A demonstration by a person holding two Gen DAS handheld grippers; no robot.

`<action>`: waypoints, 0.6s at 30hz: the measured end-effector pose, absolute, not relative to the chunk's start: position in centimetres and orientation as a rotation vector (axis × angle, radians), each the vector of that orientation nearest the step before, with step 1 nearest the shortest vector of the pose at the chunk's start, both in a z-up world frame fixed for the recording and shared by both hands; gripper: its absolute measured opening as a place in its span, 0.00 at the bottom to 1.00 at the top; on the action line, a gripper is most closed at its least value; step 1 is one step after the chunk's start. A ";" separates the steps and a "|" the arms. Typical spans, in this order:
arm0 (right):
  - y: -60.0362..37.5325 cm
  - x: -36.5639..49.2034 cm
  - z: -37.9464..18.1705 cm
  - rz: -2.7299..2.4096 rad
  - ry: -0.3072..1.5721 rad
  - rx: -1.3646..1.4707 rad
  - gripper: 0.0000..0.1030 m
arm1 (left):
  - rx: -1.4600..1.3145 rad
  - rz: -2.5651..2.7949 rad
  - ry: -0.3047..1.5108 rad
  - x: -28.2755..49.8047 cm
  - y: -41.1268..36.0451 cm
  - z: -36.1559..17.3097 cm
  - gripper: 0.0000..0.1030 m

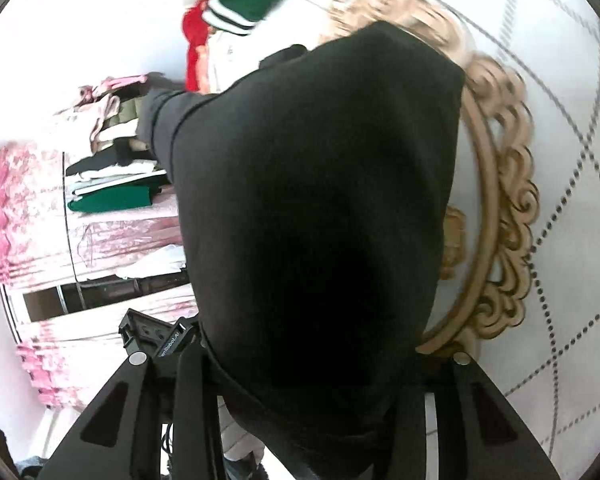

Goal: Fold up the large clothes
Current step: 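Carry the jacket bundle with both grippers onto the white fleece stack and release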

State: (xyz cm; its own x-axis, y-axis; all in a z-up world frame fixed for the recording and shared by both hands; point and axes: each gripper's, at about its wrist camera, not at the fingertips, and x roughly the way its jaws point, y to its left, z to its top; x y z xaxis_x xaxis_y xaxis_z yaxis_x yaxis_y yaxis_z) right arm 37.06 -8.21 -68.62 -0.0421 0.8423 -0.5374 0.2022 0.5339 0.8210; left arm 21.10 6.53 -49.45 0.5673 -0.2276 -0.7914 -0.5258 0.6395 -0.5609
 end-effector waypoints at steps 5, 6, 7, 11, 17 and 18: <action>-6.3 39.5 -62.6 0.696 1.515 0.879 0.38 | -0.847 0.167 0.932 23.1 7.3 -43.9 0.23; -6.8 40.3 -60.8 0.697 1.503 0.873 0.38 | -0.835 0.156 0.921 23.9 7.3 -42.6 0.23; -6.6 41.2 -59.6 0.709 1.490 0.882 0.38 | -0.828 0.153 0.910 24.5 7.4 -41.8 0.23; -6.9 45.4 -54.6 0.741 1.429 0.889 0.37 | -0.807 0.130 0.862 28.5 7.3 -37.7 0.23; -6.3 54.1 -47.6 0.814 1.365 0.850 0.37 | -0.806 0.113 0.768 35.0 7.0 -31.6 0.23; -6.2 56.1 -46.5 0.825 1.354 0.846 0.37 | -0.803 0.112 0.750 36.4 6.9 -30.6 0.23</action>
